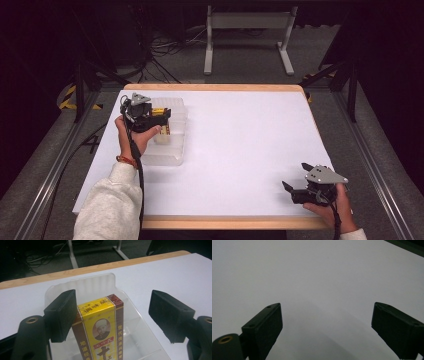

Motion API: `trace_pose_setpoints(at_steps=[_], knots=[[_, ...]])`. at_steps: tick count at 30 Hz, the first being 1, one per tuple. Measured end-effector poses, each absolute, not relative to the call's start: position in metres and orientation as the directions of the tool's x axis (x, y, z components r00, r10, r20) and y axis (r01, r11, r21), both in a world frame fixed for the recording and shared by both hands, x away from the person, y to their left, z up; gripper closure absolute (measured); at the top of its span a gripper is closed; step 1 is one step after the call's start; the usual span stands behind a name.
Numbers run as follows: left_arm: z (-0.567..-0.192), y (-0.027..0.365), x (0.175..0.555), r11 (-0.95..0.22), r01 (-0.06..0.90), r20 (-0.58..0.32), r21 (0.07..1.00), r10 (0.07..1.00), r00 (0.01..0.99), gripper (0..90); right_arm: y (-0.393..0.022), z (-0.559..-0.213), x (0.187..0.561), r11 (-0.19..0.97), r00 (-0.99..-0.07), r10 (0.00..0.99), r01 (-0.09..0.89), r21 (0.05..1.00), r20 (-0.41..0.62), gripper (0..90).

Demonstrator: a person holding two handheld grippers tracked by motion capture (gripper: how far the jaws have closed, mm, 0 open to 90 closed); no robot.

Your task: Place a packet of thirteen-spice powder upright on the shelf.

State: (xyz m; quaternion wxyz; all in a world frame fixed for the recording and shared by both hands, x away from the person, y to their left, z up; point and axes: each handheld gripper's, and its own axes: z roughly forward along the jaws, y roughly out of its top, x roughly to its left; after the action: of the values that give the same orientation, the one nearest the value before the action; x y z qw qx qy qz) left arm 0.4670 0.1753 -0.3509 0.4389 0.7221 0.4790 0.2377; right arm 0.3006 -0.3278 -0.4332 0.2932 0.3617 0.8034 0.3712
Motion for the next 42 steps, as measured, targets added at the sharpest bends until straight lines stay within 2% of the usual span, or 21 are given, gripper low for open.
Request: trace_pose_setpoints(at_steps=[15,25,42], knots=[[-0.345,0.179,0.454,-0.148,0.442,-0.083,0.885,0.883,0.462,7.0,-0.327,-0.433,0.3,0.463,-0.566,0.799,0.364,0.809,-0.203,10.5],[-0.344,0.179,0.44,-0.166,0.408,-0.078,0.898,0.851,0.52,5.0,-0.327,-0.434,0.301,0.465,-0.566,0.798,0.364,0.807,-0.205,10.5],[-0.341,0.173,0.408,-0.288,0.334,0.024,0.897,0.788,0.616,8.4,-0.326,-0.433,0.3,0.468,-0.568,0.797,0.363,0.806,-0.207,10.5]])
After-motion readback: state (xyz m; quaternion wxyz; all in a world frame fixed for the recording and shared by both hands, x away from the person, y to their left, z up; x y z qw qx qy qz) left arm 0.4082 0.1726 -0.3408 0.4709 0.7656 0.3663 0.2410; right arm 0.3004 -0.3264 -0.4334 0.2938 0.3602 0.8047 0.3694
